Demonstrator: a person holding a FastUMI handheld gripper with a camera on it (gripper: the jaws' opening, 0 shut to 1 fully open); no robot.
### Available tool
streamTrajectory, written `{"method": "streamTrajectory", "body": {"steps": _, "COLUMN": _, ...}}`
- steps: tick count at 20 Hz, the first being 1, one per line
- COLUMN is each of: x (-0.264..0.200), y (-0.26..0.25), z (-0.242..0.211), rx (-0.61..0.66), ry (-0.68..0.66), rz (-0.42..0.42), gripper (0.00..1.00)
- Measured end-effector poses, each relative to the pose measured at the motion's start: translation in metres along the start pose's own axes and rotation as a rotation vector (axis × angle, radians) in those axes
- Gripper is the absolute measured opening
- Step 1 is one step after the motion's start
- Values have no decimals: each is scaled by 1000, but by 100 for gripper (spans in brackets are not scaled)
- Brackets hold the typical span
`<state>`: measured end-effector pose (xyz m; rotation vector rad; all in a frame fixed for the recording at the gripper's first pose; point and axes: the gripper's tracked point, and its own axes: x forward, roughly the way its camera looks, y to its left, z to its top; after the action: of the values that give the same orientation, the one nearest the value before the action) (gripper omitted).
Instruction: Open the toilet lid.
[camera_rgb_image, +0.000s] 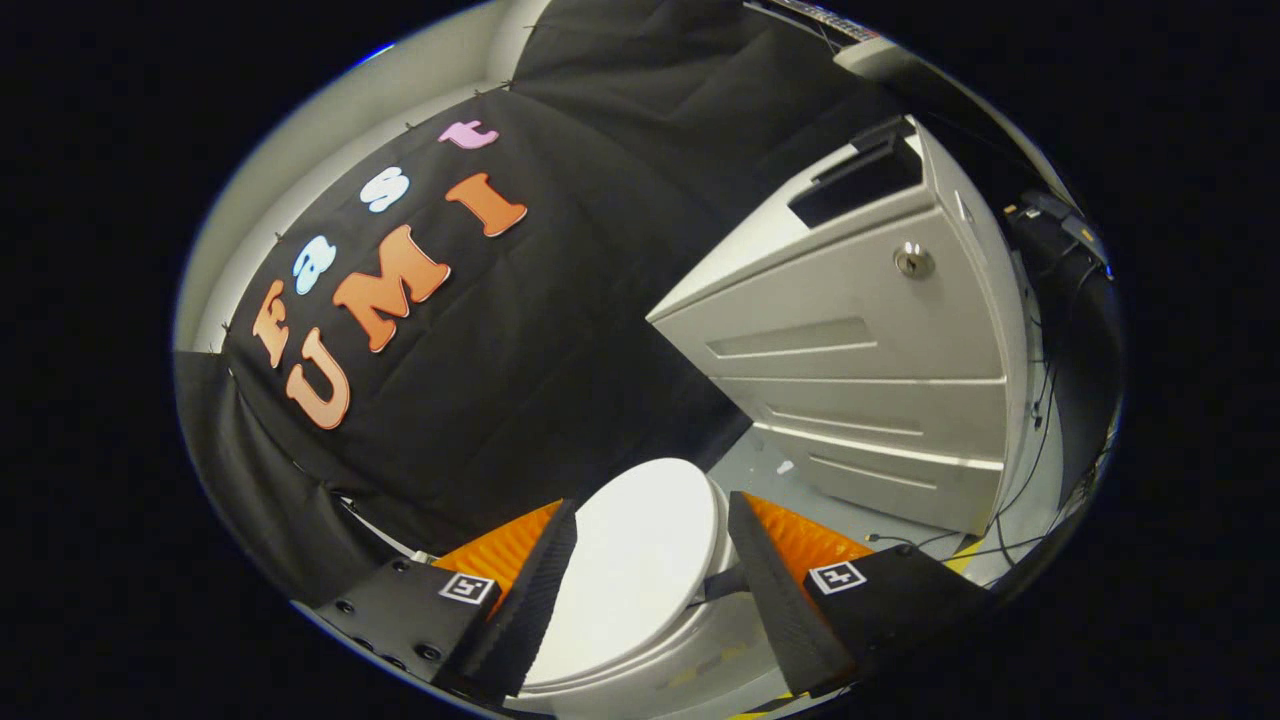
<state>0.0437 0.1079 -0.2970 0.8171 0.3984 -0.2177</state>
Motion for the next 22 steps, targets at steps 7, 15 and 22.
{"method": "streamTrajectory", "body": {"steps": 7, "x": 25, "y": -64, "z": -23, "rx": 178, "ry": 72, "rz": -168, "gripper": 97}}
{"method": "streamTrajectory", "body": {"steps": 15, "x": 54, "y": -83, "z": -50, "rx": 220, "ry": 137, "rz": -186, "gripper": 89}}
{"method": "streamTrajectory", "body": {"steps": 22, "x": 63, "y": -72, "z": -57, "rx": 262, "ry": 170, "rz": -102, "gripper": 41}}
